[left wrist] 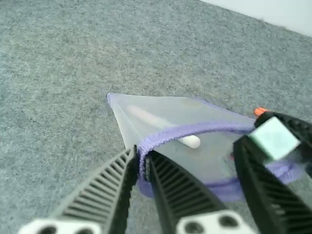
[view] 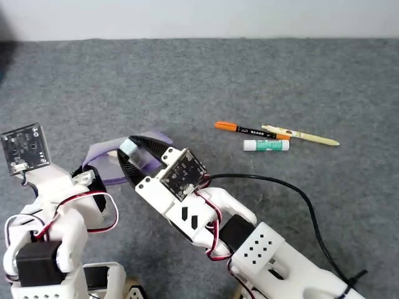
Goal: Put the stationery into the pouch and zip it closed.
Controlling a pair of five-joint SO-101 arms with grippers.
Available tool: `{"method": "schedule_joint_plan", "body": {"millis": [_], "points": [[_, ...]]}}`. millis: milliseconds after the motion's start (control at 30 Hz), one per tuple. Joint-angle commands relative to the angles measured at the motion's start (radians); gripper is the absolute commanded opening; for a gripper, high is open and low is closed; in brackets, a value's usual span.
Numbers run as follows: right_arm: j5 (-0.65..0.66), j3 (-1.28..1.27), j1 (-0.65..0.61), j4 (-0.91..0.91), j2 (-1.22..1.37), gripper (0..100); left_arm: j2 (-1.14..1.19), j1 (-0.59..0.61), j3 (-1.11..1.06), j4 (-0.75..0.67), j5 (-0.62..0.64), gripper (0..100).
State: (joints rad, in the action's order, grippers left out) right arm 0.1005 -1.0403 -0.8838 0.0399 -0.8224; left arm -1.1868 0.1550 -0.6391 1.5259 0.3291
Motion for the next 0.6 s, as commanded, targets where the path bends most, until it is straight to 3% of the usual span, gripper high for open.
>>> {"method": "schedule_joint_plan", "body": {"millis": [0,333,433,567], "points": [[0.008,0.058,0.024,0.099,-0.047,19.5,0.02,0.003,0.035,0.002,0.011,1],[0.0,0.164,0.068,0.346,-0.205,12.2,0.02,0.003,0.035,0.002,0.011,1],[-0.066,0.178,0.185,0.437,-0.226,11.1,0.02,0.003,0.035,0.002,0.011,1],[-0.203,0.285,0.371,0.699,-0.194,11.5,0.02,0.003,0.035,0.002,0.011,1]]}}
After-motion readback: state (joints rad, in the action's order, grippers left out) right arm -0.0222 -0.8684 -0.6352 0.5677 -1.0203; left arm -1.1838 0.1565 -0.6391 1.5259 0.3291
